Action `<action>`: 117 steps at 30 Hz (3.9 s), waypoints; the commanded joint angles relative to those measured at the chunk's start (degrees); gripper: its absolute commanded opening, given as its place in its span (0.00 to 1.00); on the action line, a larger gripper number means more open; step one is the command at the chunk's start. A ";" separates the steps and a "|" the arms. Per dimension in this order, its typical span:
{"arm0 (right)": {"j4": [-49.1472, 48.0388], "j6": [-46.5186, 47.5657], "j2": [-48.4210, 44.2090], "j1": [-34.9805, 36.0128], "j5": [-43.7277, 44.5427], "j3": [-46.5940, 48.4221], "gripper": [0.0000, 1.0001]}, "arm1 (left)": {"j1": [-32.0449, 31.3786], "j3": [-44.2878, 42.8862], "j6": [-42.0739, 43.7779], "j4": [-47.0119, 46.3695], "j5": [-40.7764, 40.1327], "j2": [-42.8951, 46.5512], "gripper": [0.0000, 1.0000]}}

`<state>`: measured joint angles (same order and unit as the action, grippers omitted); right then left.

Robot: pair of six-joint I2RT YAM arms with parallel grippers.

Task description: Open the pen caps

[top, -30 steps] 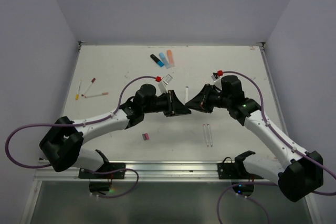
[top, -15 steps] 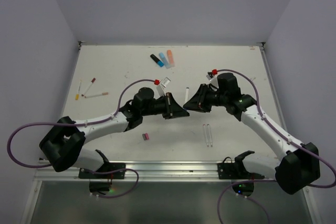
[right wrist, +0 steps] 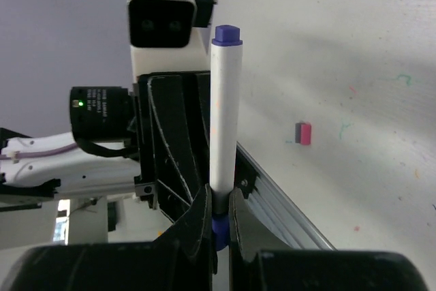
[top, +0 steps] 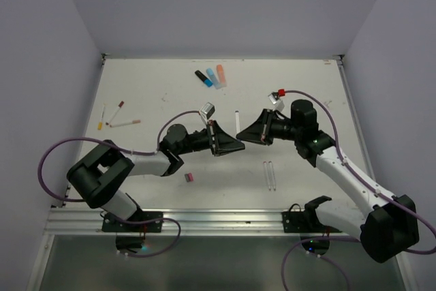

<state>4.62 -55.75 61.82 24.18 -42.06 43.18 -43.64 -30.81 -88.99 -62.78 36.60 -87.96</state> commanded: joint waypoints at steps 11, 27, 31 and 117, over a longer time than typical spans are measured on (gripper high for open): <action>-33.47 -12.73 -2.49 -0.27 -0.57 -3.28 0.00 | -3.03 2.86 -8.67 -35.68 13.23 4.45 0.00; 4.87 3.01 -14.54 -6.25 22.20 0.33 0.00 | -3.03 -2.25 32.40 47.08 0.13 28.19 0.00; 1.54 2.57 -12.26 -6.69 16.59 -0.37 0.00 | -3.03 -0.83 31.33 43.80 1.72 29.69 0.00; 47.23 33.60 5.77 -16.27 22.90 15.36 0.00 | 3.38 7.16 32.83 92.50 -40.21 36.28 0.01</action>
<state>50.92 -23.31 69.25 7.92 -20.18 56.55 -40.40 -24.80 -55.92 30.50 -1.56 -51.75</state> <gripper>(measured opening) 0.183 0.073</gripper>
